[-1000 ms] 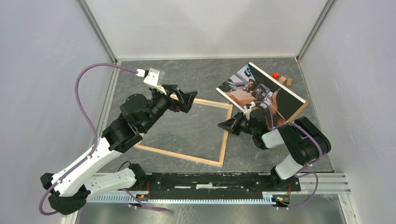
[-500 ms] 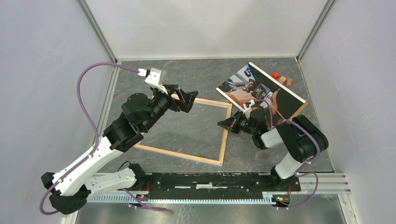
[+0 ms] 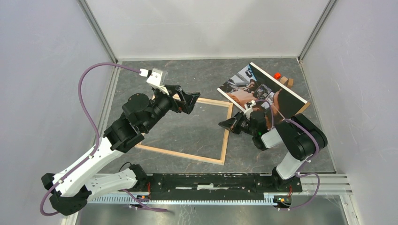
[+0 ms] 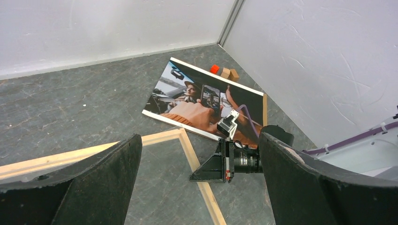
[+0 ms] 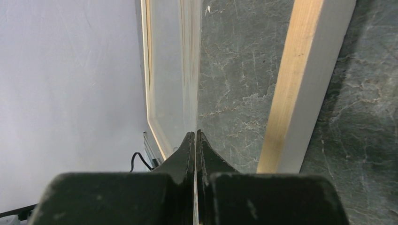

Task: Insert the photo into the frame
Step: Place the photo frame item in the photo frame, then move the photo frame to the center of the board.

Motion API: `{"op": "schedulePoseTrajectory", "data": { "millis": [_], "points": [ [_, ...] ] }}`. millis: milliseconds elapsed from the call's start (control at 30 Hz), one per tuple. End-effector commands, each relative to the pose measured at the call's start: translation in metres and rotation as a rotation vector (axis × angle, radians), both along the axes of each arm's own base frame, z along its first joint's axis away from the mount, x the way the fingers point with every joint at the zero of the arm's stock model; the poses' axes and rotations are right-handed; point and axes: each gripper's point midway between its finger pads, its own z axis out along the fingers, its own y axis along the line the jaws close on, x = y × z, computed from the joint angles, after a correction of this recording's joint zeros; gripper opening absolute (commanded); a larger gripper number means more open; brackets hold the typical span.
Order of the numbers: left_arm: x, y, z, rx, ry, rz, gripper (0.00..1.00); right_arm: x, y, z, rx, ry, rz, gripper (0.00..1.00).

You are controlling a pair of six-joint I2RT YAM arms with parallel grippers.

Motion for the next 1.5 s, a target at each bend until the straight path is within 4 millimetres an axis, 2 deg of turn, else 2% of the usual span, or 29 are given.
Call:
{"op": "schedulePoseTrajectory", "data": {
  "millis": [0, 67, 200, 433, 667, 800, 1033, 1300, 1467],
  "points": [
    [-0.001, 0.001, 0.015, -0.015, -0.045, -0.011, 1.00, 0.018, 0.008, 0.018, 0.021, -0.113, -0.021, 0.00],
    [-0.001, 0.000, 0.014, -0.014, -0.044, -0.013, 1.00, 0.018, 0.011, 0.020, 0.023, -0.127, -0.008, 0.00],
    [-0.002, 0.000, 0.015, -0.017, -0.042, -0.019, 1.00, 0.018, 0.011, 0.013, -0.027, -0.120, 0.004, 0.10],
    [-0.003, 0.003, 0.019, -0.024, -0.049, -0.017, 1.00, 0.018, -0.001, -0.007, -0.237, -0.087, 0.029, 0.42],
    [-0.005, 0.003, 0.020, -0.030, -0.050, -0.022, 1.00, 0.017, -0.020, -0.014, -0.442, -0.073, 0.057, 0.62],
    [-0.004, 0.002, 0.019, -0.029, -0.047, -0.025, 1.00, 0.017, -0.029, -0.006, -0.539, -0.100, 0.045, 0.72],
    [-0.006, 0.002, 0.022, -0.034, -0.049, -0.031, 1.00, 0.014, -0.038, 0.007, -0.654, -0.149, 0.063, 0.77],
    [-0.010, 0.005, 0.027, -0.046, -0.058, -0.036, 1.00, 0.031, -0.030, 0.028, -0.690, -0.218, 0.080, 0.77],
    [-0.011, 0.005, 0.027, -0.051, -0.056, -0.037, 1.00, 0.038, -0.019, 0.033, -0.735, -0.250, 0.093, 0.80]
  ]
}}
